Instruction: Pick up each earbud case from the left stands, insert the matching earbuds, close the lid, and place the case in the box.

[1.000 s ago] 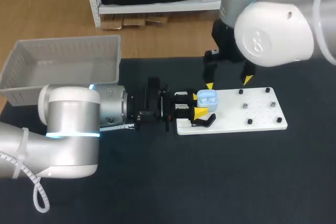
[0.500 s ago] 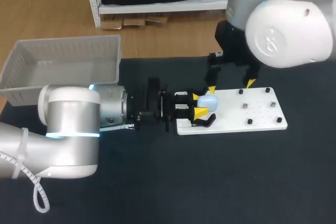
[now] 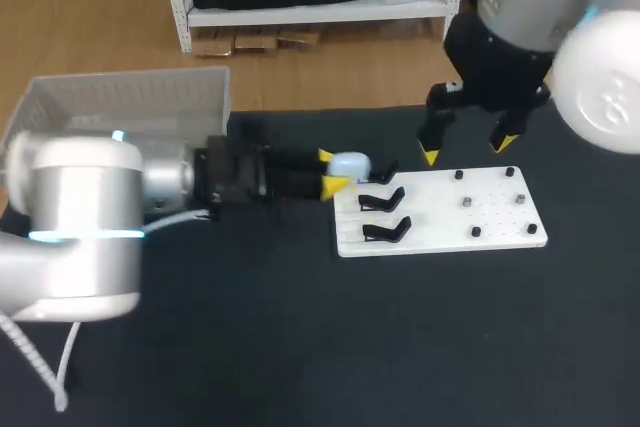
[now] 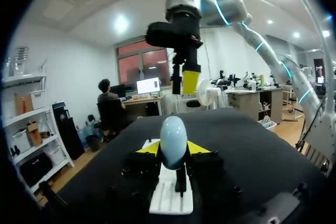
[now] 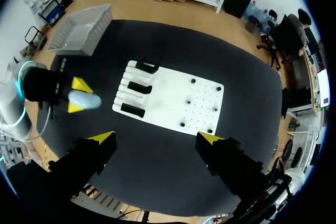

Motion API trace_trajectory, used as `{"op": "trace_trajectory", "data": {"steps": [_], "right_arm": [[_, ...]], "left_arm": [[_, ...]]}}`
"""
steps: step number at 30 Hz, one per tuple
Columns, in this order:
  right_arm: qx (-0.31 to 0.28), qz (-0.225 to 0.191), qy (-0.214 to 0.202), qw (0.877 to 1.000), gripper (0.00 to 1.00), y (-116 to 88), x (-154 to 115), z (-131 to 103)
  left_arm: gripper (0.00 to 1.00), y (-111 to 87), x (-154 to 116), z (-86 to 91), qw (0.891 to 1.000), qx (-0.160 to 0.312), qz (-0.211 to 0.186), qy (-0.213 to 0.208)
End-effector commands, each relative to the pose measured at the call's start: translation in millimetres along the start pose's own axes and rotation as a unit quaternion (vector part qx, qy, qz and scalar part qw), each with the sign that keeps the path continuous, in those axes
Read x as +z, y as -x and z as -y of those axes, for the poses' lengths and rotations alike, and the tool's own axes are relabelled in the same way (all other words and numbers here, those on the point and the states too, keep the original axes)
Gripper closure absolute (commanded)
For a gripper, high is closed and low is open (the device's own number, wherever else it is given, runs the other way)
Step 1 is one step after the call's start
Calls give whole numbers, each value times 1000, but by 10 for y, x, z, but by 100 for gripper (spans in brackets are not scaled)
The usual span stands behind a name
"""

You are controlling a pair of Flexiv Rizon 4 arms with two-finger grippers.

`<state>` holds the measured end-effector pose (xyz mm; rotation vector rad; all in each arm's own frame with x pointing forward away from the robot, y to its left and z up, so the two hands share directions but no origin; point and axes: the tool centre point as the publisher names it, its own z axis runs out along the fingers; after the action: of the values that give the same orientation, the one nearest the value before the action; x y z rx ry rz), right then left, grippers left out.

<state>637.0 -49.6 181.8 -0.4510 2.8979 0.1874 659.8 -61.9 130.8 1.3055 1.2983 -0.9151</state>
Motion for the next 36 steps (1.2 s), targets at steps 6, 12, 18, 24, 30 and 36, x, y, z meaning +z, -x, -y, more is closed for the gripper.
{"op": "trace_trajectory", "data": {"steps": [6,12,18,24,30,36], "right_arm": [[1,34,-2,999,0,-54,4,1],[1,34,-2,999,0,-54,4,1],[1,34,-2,999,0,-54,4,1],[1,34,-2,999,0,-54,4,1],[1,34,-2,999,0,-54,4,1],[1,34,-2,999,0,-54,4,1]], "left_arm": [[100,145,-1144,-293,989,-1,-88,119],[100,-75,-1513,-760,974,-41,-126,185],[100,-375,-1934,-1238,951,-103,-141,254],[100,-589,-2145,-1675,936,-125,-161,287],[100,-775,-2295,-2005,929,-143,-174,295],[100,-918,-2381,-2073,928,-154,-187,283]]}}
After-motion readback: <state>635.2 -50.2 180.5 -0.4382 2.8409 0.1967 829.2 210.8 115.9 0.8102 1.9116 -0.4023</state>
